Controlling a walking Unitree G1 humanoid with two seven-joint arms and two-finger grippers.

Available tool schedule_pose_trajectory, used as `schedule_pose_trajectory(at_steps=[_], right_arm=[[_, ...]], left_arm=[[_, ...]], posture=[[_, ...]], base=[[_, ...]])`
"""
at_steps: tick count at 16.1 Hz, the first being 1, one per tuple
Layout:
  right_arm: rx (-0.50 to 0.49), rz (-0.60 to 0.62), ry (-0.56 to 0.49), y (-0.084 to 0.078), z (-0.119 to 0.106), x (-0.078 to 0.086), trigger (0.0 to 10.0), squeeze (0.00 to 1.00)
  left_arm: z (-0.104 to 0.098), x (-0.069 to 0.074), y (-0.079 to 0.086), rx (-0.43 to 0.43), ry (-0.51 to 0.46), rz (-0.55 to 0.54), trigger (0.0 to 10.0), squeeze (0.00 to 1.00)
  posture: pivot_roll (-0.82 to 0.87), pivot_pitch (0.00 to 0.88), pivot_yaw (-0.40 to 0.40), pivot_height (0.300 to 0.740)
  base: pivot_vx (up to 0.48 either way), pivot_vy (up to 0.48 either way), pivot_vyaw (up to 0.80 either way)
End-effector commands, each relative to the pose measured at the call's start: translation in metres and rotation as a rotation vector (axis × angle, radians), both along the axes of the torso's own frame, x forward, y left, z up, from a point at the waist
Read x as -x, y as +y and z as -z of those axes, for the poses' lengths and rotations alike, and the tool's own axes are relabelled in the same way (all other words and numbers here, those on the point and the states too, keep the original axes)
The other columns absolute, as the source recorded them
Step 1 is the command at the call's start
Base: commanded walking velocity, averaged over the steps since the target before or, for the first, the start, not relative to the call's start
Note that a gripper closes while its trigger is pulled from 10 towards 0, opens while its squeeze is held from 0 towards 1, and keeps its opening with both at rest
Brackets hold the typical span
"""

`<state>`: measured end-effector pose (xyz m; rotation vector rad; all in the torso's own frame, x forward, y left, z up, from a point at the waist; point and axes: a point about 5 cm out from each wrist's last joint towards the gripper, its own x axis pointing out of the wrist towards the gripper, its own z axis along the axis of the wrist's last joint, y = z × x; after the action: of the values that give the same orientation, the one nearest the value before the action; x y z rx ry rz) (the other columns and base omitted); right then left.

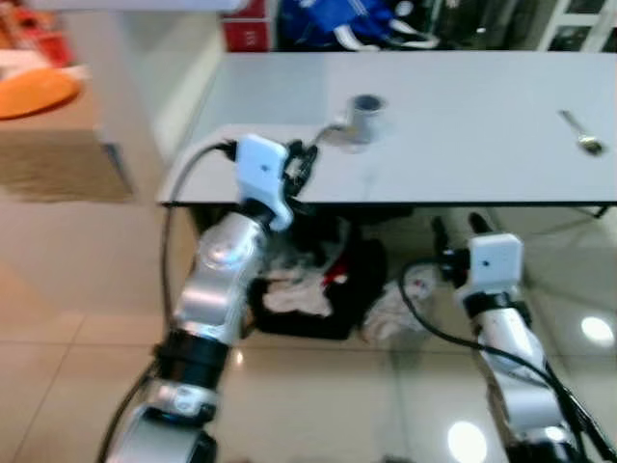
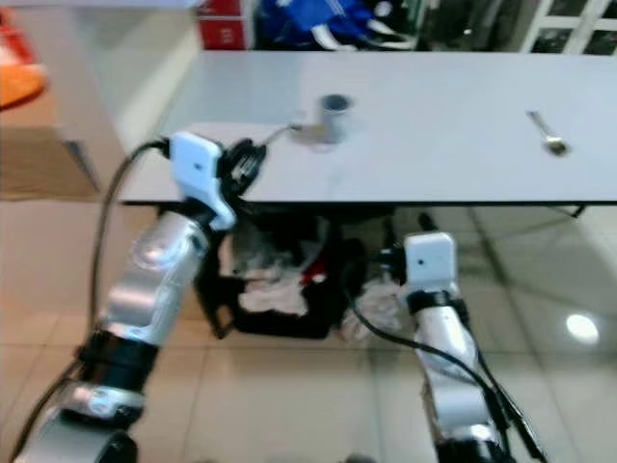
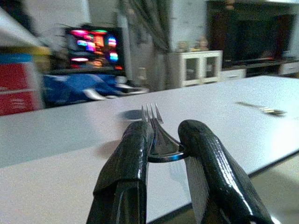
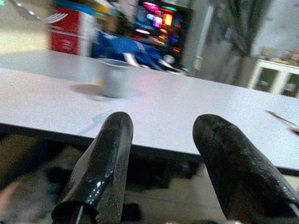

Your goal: Setting the table

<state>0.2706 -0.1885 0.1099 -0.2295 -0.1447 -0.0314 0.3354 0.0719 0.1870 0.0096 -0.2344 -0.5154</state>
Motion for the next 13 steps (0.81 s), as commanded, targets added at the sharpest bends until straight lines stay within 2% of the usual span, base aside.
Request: schedule_pose_trajectory(at_steps=[1,4,7,9,11,13], right_arm=[[-0.018,0.005,-0.018,0.003,-0.005,-0.002,10.0,0.00],[-0.046,-0.017,0.015,0.017,0.005,0.003,10.0,0.00],[-0.079,-0.024,0.036,0.022,0.009,0.006,10.0,0.00],[-0.110,-0.072,0.050,0.026,0.011,0.007,10.0,0.00],[-0.147,-0.170,0.079,0.036,0.010,0.007,10.0,0.00],[-0.138,-0.149,0.069,0.031,0.006,0.003,10.0,0.00]], left_arm=[[-0.011,-0.004,0.006,-0.006,-0.047,-0.018,0.0,0.00],[-0.007,-0.004,0.008,-0.007,-0.035,-0.031,0.0,0.00],[-0.001,-0.004,0.010,-0.040,-0.034,-0.037,0.0,0.00],[0.004,-0.004,0.014,-0.039,-0.013,-0.043,0.0,0.00],[0.005,-0.006,0.014,-0.040,-0.010,-0.044,0.0,0.00],[0.009,-0.007,0.021,-0.047,0.010,-0.061,0.0,0.00]], posture=[[-0.03,0.000,0.037,0.722],[-0.03,0.000,0.037,0.722],[-0.03,0.000,0.038,0.722],[-0.03,0.000,0.038,0.722],[-0.03,0.000,0.039,0.722],[-0.03,0.000,0.039,0.722]], base=[[0.262,-0.398,0.00],[0.263,-0.400,0.00],[0.261,-0.400,0.00],[0.262,-0.398,0.00],[0.262,-0.398,0.00],[0.266,-0.398,0.00]])
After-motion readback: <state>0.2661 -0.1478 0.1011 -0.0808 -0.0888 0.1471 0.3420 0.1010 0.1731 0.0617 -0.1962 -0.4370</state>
